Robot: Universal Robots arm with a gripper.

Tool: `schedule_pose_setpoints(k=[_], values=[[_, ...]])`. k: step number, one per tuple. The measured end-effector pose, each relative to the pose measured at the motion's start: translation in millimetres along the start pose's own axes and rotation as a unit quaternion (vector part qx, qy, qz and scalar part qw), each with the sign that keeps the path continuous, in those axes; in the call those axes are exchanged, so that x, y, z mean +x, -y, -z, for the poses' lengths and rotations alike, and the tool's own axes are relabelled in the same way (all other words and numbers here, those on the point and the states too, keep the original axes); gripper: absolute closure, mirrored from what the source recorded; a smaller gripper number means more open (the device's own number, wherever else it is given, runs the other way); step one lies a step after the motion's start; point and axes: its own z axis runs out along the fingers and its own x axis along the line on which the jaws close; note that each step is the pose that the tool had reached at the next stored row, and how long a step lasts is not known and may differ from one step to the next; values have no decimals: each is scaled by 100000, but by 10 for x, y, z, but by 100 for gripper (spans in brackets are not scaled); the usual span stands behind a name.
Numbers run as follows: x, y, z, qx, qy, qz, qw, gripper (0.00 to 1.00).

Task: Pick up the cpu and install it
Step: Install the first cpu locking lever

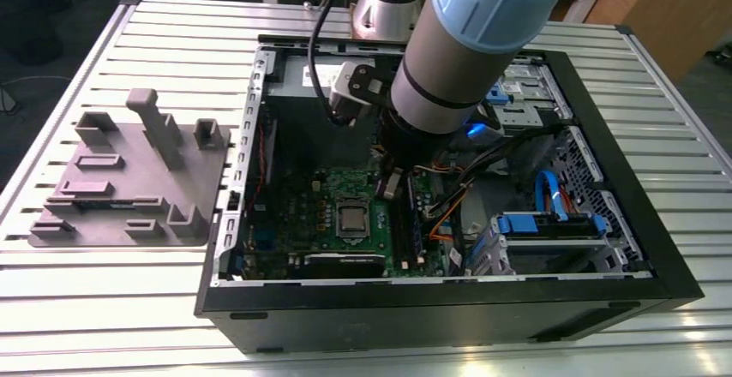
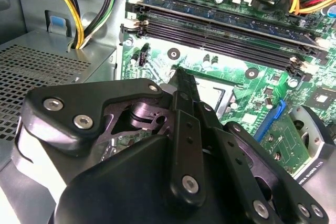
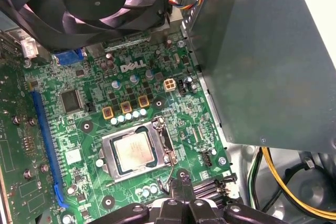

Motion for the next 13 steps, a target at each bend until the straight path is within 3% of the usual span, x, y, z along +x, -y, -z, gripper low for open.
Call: schedule_pose_setpoints(k=[6, 13], values=[[1, -3, 0, 75, 8, 144, 100000, 90], [23, -11, 1, -113, -414, 2612, 99965, 90]])
